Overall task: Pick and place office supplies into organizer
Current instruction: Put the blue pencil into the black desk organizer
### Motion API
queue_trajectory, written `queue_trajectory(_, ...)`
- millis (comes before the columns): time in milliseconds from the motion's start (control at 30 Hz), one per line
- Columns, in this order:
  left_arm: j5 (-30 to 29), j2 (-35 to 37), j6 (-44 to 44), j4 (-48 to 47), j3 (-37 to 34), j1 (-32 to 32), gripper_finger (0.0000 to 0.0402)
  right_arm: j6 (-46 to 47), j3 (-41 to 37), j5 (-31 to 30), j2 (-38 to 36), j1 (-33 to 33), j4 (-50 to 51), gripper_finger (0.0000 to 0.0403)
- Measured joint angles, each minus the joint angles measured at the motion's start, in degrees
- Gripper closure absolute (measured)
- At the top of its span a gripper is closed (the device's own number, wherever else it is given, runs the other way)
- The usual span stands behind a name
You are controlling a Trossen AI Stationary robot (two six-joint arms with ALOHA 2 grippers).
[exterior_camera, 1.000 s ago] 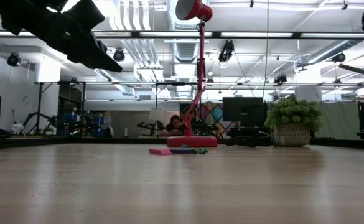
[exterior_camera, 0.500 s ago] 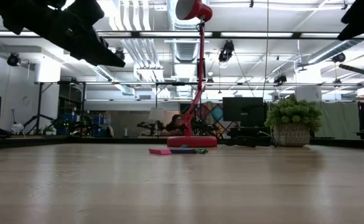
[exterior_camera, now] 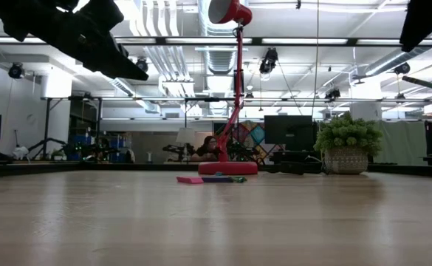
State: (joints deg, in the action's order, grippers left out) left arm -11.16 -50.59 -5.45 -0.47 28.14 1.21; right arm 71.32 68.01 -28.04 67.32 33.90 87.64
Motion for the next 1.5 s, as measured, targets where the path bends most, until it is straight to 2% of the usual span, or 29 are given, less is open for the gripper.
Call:
queue_trajectory(67, 0.0, 0.0, 0.0, 0.0, 0.0, 0.0, 0.0354, 0.53, 2.92, 1.24, 3.06, -0.42, 2.66, 0.0182)
queue_trajectory(200, 0.0, 0.0, 0.0, 0.02, -0.04, 0.0, 0.0354, -3.94, 5.96, 2.06, 6.48, -0.75, 1.1, 0.0182)
queue_trajectory(433, 0.0, 0.0, 0.0, -0.02, -0.13, 0.0, 0.0354, -3.71, 6.28, 4.27, 10.43, -4.17, 2.62, 0.0182)
queue_trajectory(700, 0.0, 0.0, 0.0, -0.07, -0.15, 0.0, 0.0354, -2.68, 3.33, 8.9, 11.15, -9.25, 2.4, 0.0182)
queue_trajectory(900, 0.0, 0.0, 0.0, -0.04, -0.15, 0.0, 0.0354, -4.34, 0.92, 9.17, 11.13, -11.77, 2.33, 0.0182)
queue_trajectory(1333, 0.0, 0.0, 0.0, -0.04, -0.15, 0.0, 0.0354, -7.11, -3.65, 8.99, 11.11, -12.21, 2.39, 0.0182)
queue_trajectory(1500, 0.0, 0.0, 0.0, -0.04, -0.15, 0.0, 0.0354, -7.08, -5.35, 10.21, 11.11, -12.21, 2.38, 0.0208)
